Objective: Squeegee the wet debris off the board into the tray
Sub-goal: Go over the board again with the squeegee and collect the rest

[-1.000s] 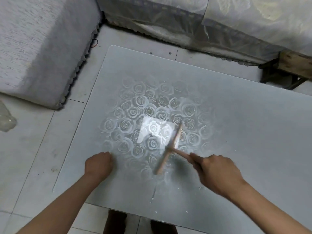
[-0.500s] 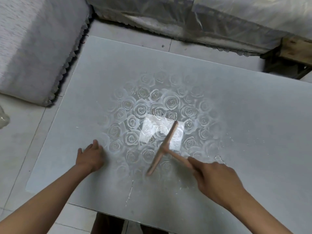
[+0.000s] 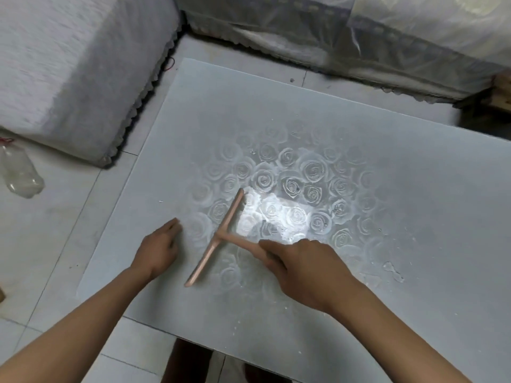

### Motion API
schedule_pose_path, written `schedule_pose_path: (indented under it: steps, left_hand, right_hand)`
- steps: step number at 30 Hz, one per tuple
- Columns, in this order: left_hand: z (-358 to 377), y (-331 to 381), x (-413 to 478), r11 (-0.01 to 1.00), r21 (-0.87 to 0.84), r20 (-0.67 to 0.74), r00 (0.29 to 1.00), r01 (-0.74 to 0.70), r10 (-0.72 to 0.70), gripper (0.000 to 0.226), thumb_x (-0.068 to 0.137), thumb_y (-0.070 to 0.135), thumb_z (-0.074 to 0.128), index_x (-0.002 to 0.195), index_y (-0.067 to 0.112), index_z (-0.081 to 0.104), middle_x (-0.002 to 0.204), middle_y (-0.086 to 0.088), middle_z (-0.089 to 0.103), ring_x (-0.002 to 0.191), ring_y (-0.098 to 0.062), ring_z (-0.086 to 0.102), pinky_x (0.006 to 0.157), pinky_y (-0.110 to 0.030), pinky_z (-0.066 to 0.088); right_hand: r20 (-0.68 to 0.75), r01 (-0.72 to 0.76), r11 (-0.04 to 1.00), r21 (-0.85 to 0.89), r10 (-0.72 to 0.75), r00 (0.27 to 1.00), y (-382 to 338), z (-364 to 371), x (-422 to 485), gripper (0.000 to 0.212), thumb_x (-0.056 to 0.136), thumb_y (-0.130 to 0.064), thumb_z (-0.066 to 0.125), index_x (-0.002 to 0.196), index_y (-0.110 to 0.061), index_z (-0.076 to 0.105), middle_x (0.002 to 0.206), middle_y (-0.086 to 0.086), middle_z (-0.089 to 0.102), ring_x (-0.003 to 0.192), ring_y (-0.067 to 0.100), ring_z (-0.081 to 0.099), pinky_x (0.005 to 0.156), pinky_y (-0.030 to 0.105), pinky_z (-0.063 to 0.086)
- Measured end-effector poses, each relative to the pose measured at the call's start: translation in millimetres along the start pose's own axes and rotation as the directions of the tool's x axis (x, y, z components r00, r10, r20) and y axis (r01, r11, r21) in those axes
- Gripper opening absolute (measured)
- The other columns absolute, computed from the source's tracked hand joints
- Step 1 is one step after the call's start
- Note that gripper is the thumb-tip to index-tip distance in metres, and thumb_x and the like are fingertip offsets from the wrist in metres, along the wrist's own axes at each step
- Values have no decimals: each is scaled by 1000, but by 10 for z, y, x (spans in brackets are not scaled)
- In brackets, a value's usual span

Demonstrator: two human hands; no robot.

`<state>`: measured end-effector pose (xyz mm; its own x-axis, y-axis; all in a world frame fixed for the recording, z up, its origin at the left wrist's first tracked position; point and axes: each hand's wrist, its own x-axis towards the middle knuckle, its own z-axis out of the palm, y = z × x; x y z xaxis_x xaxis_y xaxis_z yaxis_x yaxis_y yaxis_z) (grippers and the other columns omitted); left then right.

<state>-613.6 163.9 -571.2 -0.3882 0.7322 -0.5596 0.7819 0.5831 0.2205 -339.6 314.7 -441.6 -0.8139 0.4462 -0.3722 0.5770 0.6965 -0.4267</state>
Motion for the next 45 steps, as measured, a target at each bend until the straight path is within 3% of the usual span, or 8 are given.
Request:
schedule_pose_path:
  steps: [10,17,22,27,33,37,41,45]
  left_hand:
    - [-400,-1179,29,960,-227,-110,974,167,-195,48,95,5,43,143,0,38,152,-16,33,139,-32,32,113,-39,27]
    - [-536,-1549,311,922,-345,-77,974,177,-215,41,92,1,45,133,-5,47,139,-21,48,126,-36,46,102,-41,36]
    - [-520,-1599,476,863,-389,186,945,322,-268,50,94,9,38,144,4,33,136,-22,49,122,-36,48,96,-35,39]
    - [-478,-1676,532,724,-547,266,907,421,-327,48,91,5,36,138,10,48,139,-16,50,124,-35,48,99,-34,40]
    - [-484,-1795,666,479,-694,383,839,537,-386,32,98,12,44,112,-11,61,117,-31,60,109,-42,58,79,-32,46]
    - [-487,-1778,607,593,-605,382,847,532,-369,25,90,3,34,95,1,59,113,-24,62,98,-35,56,79,-34,42]
    - [-479,-1751,515,652,-614,350,893,446,-281,49,93,10,31,141,14,41,140,-13,48,118,-33,50,97,-34,40]
    - [-479,-1718,447,537,-703,361,884,467,-296,40,97,41,28,112,19,58,126,-13,55,112,-29,50,94,-33,36]
  right_hand:
    - [43,118,991,-66,-116,992,-1397,359,1127,35,100,-30,35,134,-25,41,87,11,60,71,34,56,58,34,29]
    - [120,-82,967,-240,113,986,-1421,383,1381,48,93,-29,40,140,-36,28,94,10,65,85,34,63,62,33,37]
    - [68,-268,900,-343,308,949,-1297,20,1057,37,99,-44,25,135,-42,33,88,4,67,81,29,63,60,33,40]
    - [64,-114,940,-322,141,988,-1955,-8,1685,32,93,-28,42,124,-34,41,84,11,65,78,36,62,56,31,28]
    - [106,-51,940,-339,92,990,-2252,264,2233,31,92,-21,43,123,-24,44,87,13,65,77,35,62,56,32,27]
    - [100,-119,931,-345,163,982,-1936,168,1919,34,98,-32,35,132,-34,37,88,9,66,79,34,63,58,31,33]
    - [107,-181,898,-401,242,964,-1884,-65,1835,30,100,-35,30,124,-31,48,90,4,67,81,29,64,58,30,34]
    - [102,-65,919,-388,113,988,-2248,-52,2019,35,96,-28,39,131,-35,42,85,7,67,79,32,63,55,30,26]
